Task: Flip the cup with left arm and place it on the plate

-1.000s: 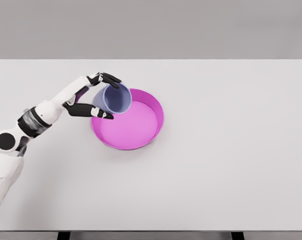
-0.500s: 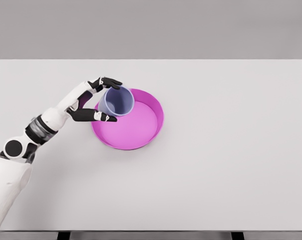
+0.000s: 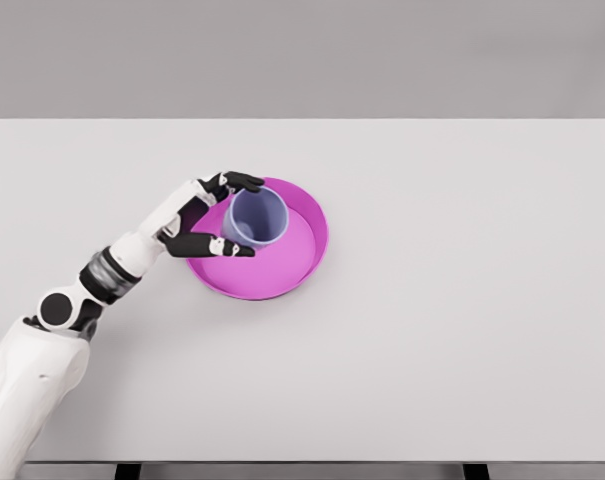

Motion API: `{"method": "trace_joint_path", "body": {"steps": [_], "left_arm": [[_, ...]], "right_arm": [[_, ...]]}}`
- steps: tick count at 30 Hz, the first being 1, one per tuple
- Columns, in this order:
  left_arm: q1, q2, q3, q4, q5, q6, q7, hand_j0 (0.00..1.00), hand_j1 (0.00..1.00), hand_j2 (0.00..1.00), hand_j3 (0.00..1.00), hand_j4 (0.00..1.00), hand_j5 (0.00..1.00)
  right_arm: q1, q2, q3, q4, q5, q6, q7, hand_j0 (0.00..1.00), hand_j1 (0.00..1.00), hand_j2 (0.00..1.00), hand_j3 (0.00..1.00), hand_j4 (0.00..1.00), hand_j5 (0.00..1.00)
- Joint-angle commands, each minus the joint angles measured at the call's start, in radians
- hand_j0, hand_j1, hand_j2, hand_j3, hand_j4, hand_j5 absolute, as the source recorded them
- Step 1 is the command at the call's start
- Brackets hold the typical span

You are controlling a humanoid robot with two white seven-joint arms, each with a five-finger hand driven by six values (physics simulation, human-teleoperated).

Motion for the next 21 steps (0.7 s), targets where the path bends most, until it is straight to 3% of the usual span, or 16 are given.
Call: {"method": "trace_joint_path", "body": {"steps": [1, 16, 19, 21], "left_arm": [[0.000, -0.007, -0.007, -0.001, 0.014, 0.001, 0.000, 0.64, 0.64, 0.64, 0.64, 0.64, 0.64], [0.000, -0.028, -0.007, 0.048, 0.020, 0.001, 0.002, 0.65, 0.65, 0.65, 0.65, 0.65, 0.65], [0.000, -0.028, -0.007, 0.052, 0.020, 0.001, 0.002, 0.68, 0.68, 0.68, 0.68, 0.68, 0.68], [0.002, -0.028, -0.007, 0.052, 0.018, 0.001, 0.003, 0.78, 0.78, 0.78, 0.78, 0.78, 0.78]], "right_arm": [[0.000, 0.000, 0.000, 0.000, 0.000, 0.000, 0.001, 1.00, 1.00, 1.00, 1.00, 1.00, 1.00], [0.000, 0.000, 0.000, 0.000, 0.000, 0.000, 0.001, 1.00, 1.00, 1.00, 1.00, 1.00, 1.00], [0.000, 0.000, 0.000, 0.000, 0.000, 0.000, 0.001, 1.00, 1.00, 1.00, 1.00, 1.00, 1.00], [0.000, 0.000, 0.000, 0.000, 0.000, 0.000, 0.001, 1.00, 1.00, 1.00, 1.00, 1.00, 1.00]]}}
